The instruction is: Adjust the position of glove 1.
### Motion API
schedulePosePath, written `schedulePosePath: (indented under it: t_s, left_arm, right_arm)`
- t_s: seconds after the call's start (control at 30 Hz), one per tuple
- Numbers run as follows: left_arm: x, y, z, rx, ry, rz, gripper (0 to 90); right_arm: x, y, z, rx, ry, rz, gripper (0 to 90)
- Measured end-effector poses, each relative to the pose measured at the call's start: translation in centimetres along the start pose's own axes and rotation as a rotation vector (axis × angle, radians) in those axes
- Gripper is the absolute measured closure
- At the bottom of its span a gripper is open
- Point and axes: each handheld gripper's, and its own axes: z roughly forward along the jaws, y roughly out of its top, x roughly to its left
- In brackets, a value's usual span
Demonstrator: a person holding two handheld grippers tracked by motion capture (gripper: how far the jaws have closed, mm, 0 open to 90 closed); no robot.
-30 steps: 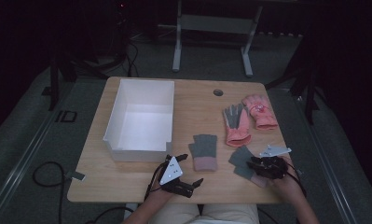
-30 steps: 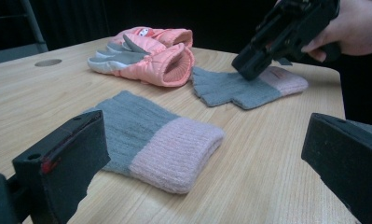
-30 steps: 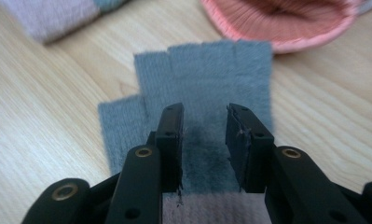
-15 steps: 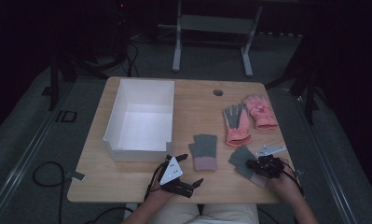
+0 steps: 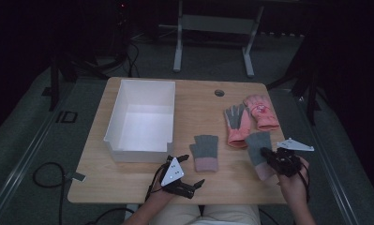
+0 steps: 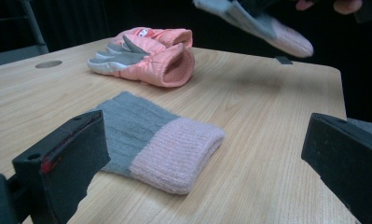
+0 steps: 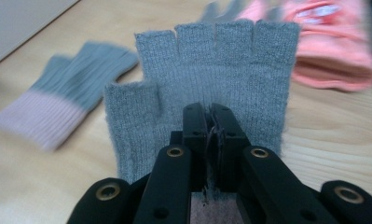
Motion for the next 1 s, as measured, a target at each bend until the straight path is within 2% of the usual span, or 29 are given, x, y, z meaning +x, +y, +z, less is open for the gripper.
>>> schedulePosePath:
  t_s: [0.17, 0.2, 0.23, 0.27, 0.3, 0.47, 0.67, 0.8, 1.0]
  left_arm:
    - [0.0, 0.0, 0.0, -0.001, -0.001, -0.002, 0.0]
    - [0.0, 0.0, 0.0, -0.001, -0.001, -0.002, 0.0]
    - [0.0, 0.0, 0.0, -0.004, 0.000, 0.001, 0.0]
    - [0.0, 0.0, 0.0, -0.006, 0.000, -0.001, 0.0]
    - [0.0, 0.0, 0.0, -0.004, 0.000, -0.001, 0.0]
    - [0.0, 0.0, 0.0, -0.003, -0.001, -0.001, 0.0]
    - [0.0, 0.0, 0.0, -0.002, -0.001, 0.000, 0.0]
    - [0.0, 0.0, 0.0, -0.003, -0.001, 0.001, 0.0]
    - [0.0, 0.0, 0.0, -0.002, -0.004, 0.004, 0.0]
  right_arm:
    - [-0.7, 0.0, 0.2, -0.001, -0.147, 0.061, 85.6]
    - [-0.7, 0.0, 0.2, -0.001, -0.147, 0.061, 85.6]
    - [-0.9, -0.2, 0.3, 0.001, -0.167, 0.072, 85.6]
    - [-1.4, -0.7, 0.6, 0.007, -0.210, 0.099, 85.6]
    - [-1.7, -1.0, 0.8, 0.015, -0.223, 0.120, 85.6]
    - [-3.1, -2.8, 2.3, 0.053, -0.248, 0.198, 85.5]
    - [-4.1, -4.1, 4.2, 0.096, -0.241, 0.235, 85.4]
    - [-4.5, -5.0, 5.5, 0.138, -0.245, 0.250, 84.3]
    - [-4.5, -5.1, 5.7, 0.141, -0.245, 0.240, 82.8]
